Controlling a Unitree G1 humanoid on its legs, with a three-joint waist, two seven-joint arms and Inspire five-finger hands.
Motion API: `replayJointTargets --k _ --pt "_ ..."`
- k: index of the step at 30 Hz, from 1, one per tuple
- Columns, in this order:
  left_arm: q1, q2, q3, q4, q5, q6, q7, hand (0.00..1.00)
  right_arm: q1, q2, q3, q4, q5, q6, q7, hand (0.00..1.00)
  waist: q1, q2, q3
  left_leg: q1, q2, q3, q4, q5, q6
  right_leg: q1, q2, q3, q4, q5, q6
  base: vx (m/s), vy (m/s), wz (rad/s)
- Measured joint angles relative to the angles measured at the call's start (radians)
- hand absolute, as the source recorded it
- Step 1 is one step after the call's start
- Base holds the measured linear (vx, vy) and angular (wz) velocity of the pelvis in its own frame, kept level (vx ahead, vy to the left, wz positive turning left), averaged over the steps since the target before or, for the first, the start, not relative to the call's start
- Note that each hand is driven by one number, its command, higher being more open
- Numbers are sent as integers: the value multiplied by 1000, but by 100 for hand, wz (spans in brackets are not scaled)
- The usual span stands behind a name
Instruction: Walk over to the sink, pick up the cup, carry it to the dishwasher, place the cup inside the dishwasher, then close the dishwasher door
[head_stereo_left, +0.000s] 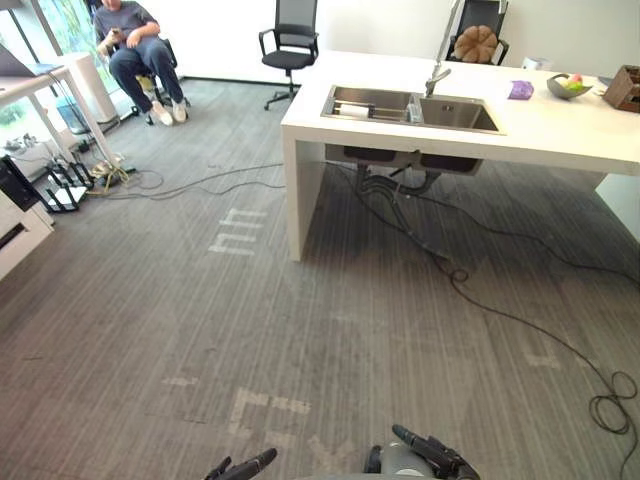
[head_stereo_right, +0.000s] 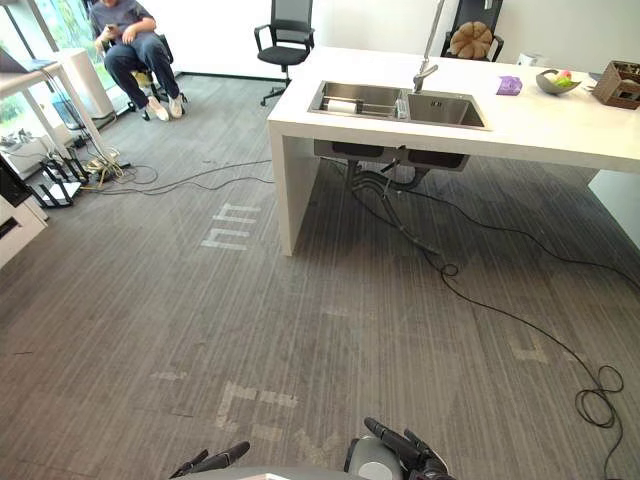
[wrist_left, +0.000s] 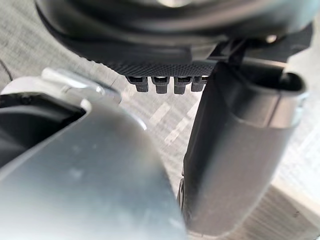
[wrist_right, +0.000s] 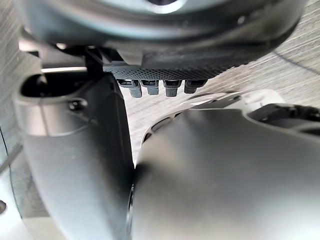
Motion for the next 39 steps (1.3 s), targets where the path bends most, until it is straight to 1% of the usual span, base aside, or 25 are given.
replayJointTargets --k 2,3,4,7,9,11,12,13,14,16,17,18,20,21,22,23,24,26,28,32,33,35,36,37,39 --pt "-7 7 11 5 7 3 0 100 3 11 -7 -9 0 5 4 100 -1 -24 11 22 9 -26 57 -70 -36 22 -15 27 -25 78 17 380 -360 35" --pt "-12 -3 8 8 16 7 0 100 8 9 -21 -19 0 6 7 100 -3 -13 8 42 32 -41 70 -100 -41 17 -6 10 55 79 -13 443 -382 47" --pt "-19 -19 9 6 16 3 -1 100 3 -3 -21 -23 -5 14 10 100 1 5 2 59 57 -54 76 -109 -35 2 6 -8 125 12 -58 434 -354 40" --pt "-42 -50 31 -8 23 -11 -4 100 -11 -10 -31 -20 -18 46 9 100 -1 24 -9 46 74 -85 192 -93 -23 24 44 -31 169 -78 -83 423 -282 1" --pt "-30 -57 35 -23 44 -13 14 100 -3 -14 -31 -13 -17 65 8 100 -6 41 -45 9 101 -104 298 -41 -27 62 82 -39 153 -110 -88 438 -208 -14" --pt "-29 -69 72 -32 47 -14 20 100 8 -13 -30 -11 -15 69 7 100 -25 47 -63 -91 113 -149 490 33 -77 97 101 -60 123 -118 -102 481 -175 7" --pt "-30 -82 98 -39 47 -20 23 100 9 -16 -29 -11 -15 67 6 100 -27 55 -63 -144 122 -159 597 109 -128 130 117 -63 92 -121 -106 452 -123 3" --pt "-31 -101 132 -47 47 -37 25 100 17 -20 -23 -11 -16 59 2 100 -24 66 -65 -216 136 -155 747 274 -140 194 142 -59 26 -119 -110 459 -76 -6" --pt "-25 -112 151 -63 48 -48 31 100 22 -24 -15 -12 -16 47 -3 100 -21 64 -54 -268 145 -145 865 287 -146 251 157 -55 -19 -118 -113 443 -56 -10" --pt "-22 -133 167 -99 58 -75 55 100 24 -24 -5 -11 -16 38 -22 100 -2 63 -45 -377 116 -101 1069 142 -118 389 167 -35 -118 -118 -113 412 -5 -27" --pt "-22 -144 165 -120 58 -87 71 100 20 -24 8 -11 -16 37 -23 100 17 60 -45 -440 93 -62 1077 69 -91 447 163 -13 -169 -117 -112 392 36 -44" --pt "-22 -149 165 -130 58 -90 75 100 14 -25 16 -11 -16 36 -22 100 26 60 -45 -475 87 -42 1055 38 -74 468 160 -2 -188 -117 -112 373 90 -62" --pt "-27 -152 167 -151 65 -110 96 100 -26 -14 44 -10 -18 39 -22 100 54 46 -32 -564 92 66 788 -33 -19 534 119 59 -238 -121 -101 456 194 -91" --pt "-28 -154 170 -153 65 -115 99 100 -34 -6 48 -11 -19 41 -19 100 63 41 -28 -566 92 91 672 -28 -18 546 100 79 -244 -130 -87 547 301 -108" --pt "-24 -164 169 -154 71 -138 113 100 -36 1 67 -24 -35 42 -16 100 71 49 -26 -546 97 111 386 25 -24 573 79 110 -265 -158 -60 565 342 -91" --pt "-20 -172 176 -151 64 -160 127 100 -35 0 78 -24 -58 40 -18 100 76 51 -20 -502 92 170 335 163 26 613 52 132 -272 -181 -39 472 296 -71" --pt "-26 -164 173 -154 63 -176 141 100 -40 7 94 -21 -62 41 -19 100 77 31 -19 -499 74 188 340 141 17 609 38 138 -256 -181 -40 471 230 -45" --pt "-35 -151 124 -195 65 -244 186 100 -54 27 132 -27 -87 54 -9 100 82 -5 -26 -507 50 218 355 95 34 575 46 148 -223 -172 -55 407 129 -24" --pt "-42 -142 15 -313 113 -273 321 100 -71 36 139 -27 -88 87 -16 100 77 -12 -27 -504 27 222 397 58 66 572 24 178 -203 -118 -47 425 160 6" --pt "-43 -123 -121 -610 264 -317 590 100 -86 37 122 -13 -86 147 -16 100 74 -28 -47 -431 -1 211 369 47 85 542 13 240 -61 -4 -30 383 156 11" --pt "-59 -113 -113 -765 343 -360 680 100 -88 41 112 -8 -70 151 -10 100 69 -46 -67 -385 -29 209 304 44 88 481 -6 235 74 38 26 319 95 1" --pt "-83 -92 -91 -906 431 -414 761 100 -95 43 87 -12 -27 152 3 100 63 -53 -72 -319 -56 211 226 30 86 382 -29 235 274 129 137 326 102 -10" --pt "-91 -75 -75 -1053 464 -433 797 100 -99 41 70 -25 4 151 8 100 60 -58 -70 -267 -77 229 185 21 86 262 -74 235 501 229 130 266 72 -29" --pt "-104 -62 -57 -1132 500 -472 823 100 -99 32 59 -48 11 144 12 100 59 -59 -68 -228 -83 240 179 1 85 171 -99 222 681 205 91 260 31 -33" --pt "-143 -52 -59 -1216 577 -540 851 100 -90 20 60 -90 33 132 19 100 54 -35 -68 -121 -70 239 143 -15 76 68 -103 166 841 146 20 242 4 1"
